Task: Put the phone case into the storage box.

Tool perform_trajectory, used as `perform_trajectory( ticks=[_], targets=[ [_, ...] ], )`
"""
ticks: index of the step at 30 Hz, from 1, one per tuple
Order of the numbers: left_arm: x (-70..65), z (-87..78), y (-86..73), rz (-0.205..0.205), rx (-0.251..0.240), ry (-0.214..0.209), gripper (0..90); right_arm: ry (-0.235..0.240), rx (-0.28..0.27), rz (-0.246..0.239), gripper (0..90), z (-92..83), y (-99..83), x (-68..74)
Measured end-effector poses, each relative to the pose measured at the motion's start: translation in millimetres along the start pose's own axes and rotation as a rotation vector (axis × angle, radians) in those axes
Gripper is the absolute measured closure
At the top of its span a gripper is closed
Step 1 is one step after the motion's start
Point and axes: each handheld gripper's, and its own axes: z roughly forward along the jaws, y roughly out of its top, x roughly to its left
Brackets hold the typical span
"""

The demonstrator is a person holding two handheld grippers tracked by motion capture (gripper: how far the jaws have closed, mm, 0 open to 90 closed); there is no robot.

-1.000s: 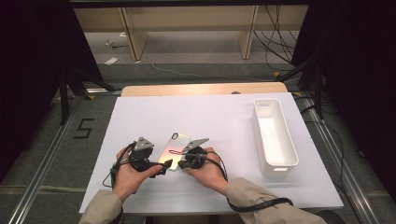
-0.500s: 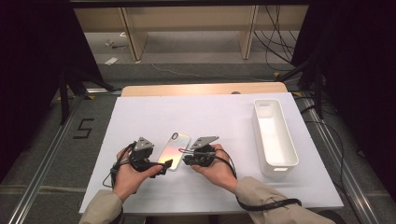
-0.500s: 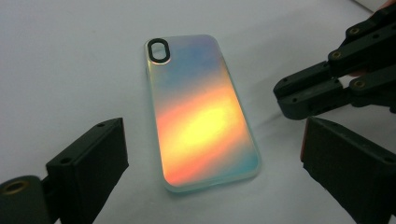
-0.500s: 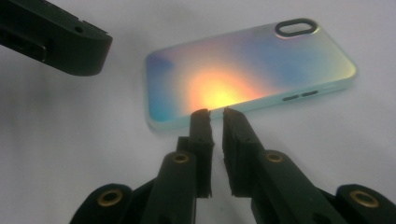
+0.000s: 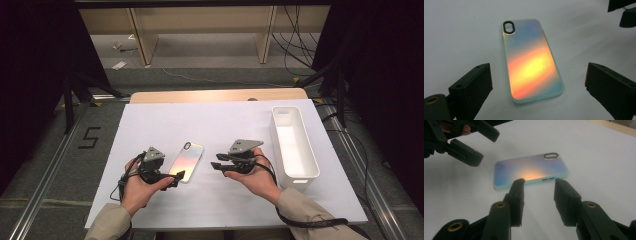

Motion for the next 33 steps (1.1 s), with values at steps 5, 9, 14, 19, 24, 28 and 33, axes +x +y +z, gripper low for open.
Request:
perform_trajectory(
  ticks=[5, 9, 14, 19, 24, 28, 33],
  targets=[
    [-0.8, 0.4, 0.2, 0.003, 0.000, 0.002, 6.9, -0.015, -0.043, 0.007, 53.2, -24.3, -3.7, -10.6],
    [-0.7, 0.2, 0.2, 0.000, -0.003, 0.001, 6.8, -0.015, -0.069, 0.011, 46.9, -38.2, -6.3, -15.9],
    [-1.0, 0.7, 0.3, 0.001, -0.002, 0.002, 6.7, -0.016, -0.097, 0.012, 38.1, -53.9, -11.3, -20.6],
    [-2.4, 1.1, 1.6, 0.011, 0.002, 0.006, 5.9, -0.007, -0.107, 0.015, 29.7, -65.8, -18.0, -19.7],
    [-3.1, 1.6, 3.2, 0.011, 0.007, 0.011, 4.8, 0.019, -0.112, -0.003, 24.7, -74.7, -23.1, -15.0],
    [-3.6, 2.6, 5.1, 0.012, 0.005, 0.015, 4.2, 0.029, -0.118, -0.006, 22.8, -81.7, -27.1, -13.5],
    [-5.0, 3.8, 7.3, 0.018, 0.001, 0.019, 2.1, 0.036, -0.118, -0.012, 19.9, -86.9, -31.4, -11.3]
  ],
)
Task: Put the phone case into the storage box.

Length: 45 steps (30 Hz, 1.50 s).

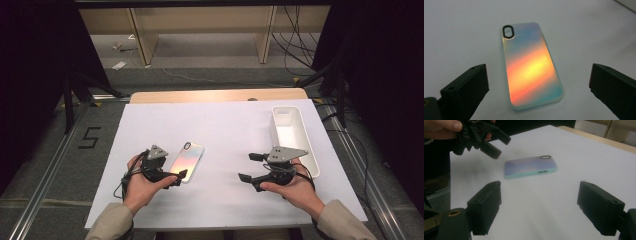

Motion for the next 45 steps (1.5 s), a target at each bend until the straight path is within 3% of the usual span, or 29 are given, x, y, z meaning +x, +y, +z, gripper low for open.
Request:
perform_trajectory(
  ticks=[10, 13, 21, 45],
  targets=[
    [-5.3, 12.7, 10.7, 0.025, 0.033, 0.027, 0.0, -0.011, -0.009, 0.003, 18.0, -9.7, -4.2, 2.4],
    [-4.9, 23.0, 14.7, 0.030, 0.075, 0.040, 0.0, -0.013, -0.011, 0.003, 17.7, -12.3, -5.8, 3.1],
    [-3.9, 38.6, 21.9, 0.028, 0.108, 0.049, 0.0, -0.015, -0.019, -0.003, 17.4, -15.8, -6.5, 3.5],
    [-6.5, 63.4, 28.8, 0.027, 0.222, 0.072, 0.0, -0.018, -0.032, -0.005, 16.7, -17.5, -5.7, 3.6]
  ],
)
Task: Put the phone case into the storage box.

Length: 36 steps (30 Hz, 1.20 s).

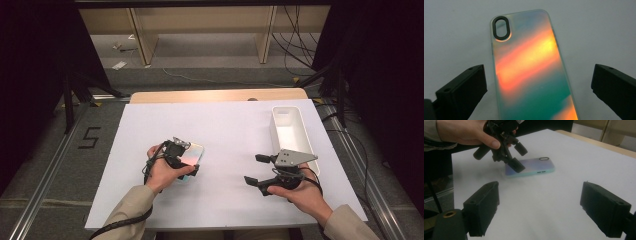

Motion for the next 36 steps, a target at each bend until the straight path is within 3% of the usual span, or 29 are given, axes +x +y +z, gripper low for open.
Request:
perform_trajectory(
  ticks=[20, 36],
  targets=[
    [3.2, 9.9, 7.8, -0.013, 0.134, 0.023, 0.0, 0.003, -0.008, 0.001, 16.8, -0.8, 1.9, 0.2],
    [7.3, 19.0, 9.6, -0.020, 0.171, 0.034, 0.0, 0.012, -0.008, -0.002, 16.9, -0.2, 1.8, 0.6]
  ],
)
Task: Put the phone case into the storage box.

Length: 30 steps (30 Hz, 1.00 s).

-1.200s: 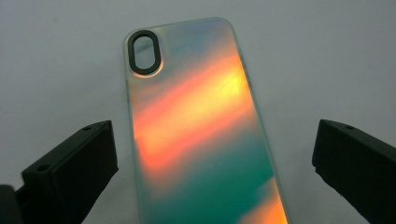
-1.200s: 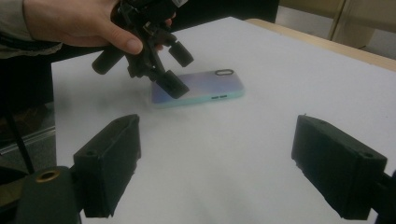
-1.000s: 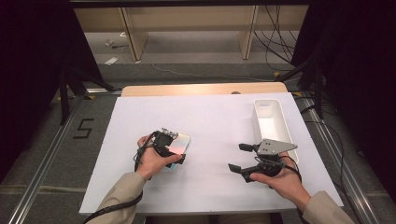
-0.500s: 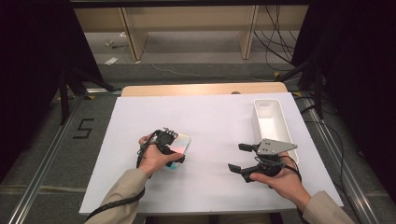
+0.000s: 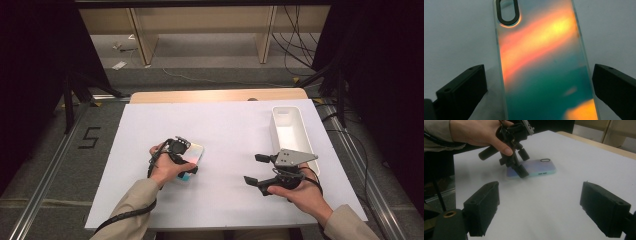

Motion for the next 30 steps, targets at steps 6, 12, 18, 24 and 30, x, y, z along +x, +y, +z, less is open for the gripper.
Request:
perform_trajectory(
  ticks=[6, 12, 18, 24, 30],
  targets=[
    [1.0, 2.1, 0.1, -0.010, 0.008, -0.004, 0.0, 0.003, 0.002, -0.001, 17.0, 0.2, -0.1, 0.1],
    [0.7, 2.3, 1.4, -0.011, 0.021, 0.001, 0.0, 0.003, 0.002, 0.001, 17.0, 0.4, -0.4, 0.3],
    [-0.4, 2.6, 1.8, -0.014, 0.023, 0.006, 0.0, 0.004, 0.002, 0.001, 17.1, 0.6, -0.6, 0.3],
    [-1.3, 1.8, 1.9, -0.012, 0.027, 0.010, 1.0, 0.006, 0.004, 0.001, 17.3, 0.8, -1.2, 0.0],
    [-3.4, 0.1, 2.1, -0.021, 0.032, 0.016, 4.9, 0.007, 0.004, 0.001, 17.4, 0.8, -1.1, 0.1]
  ],
)
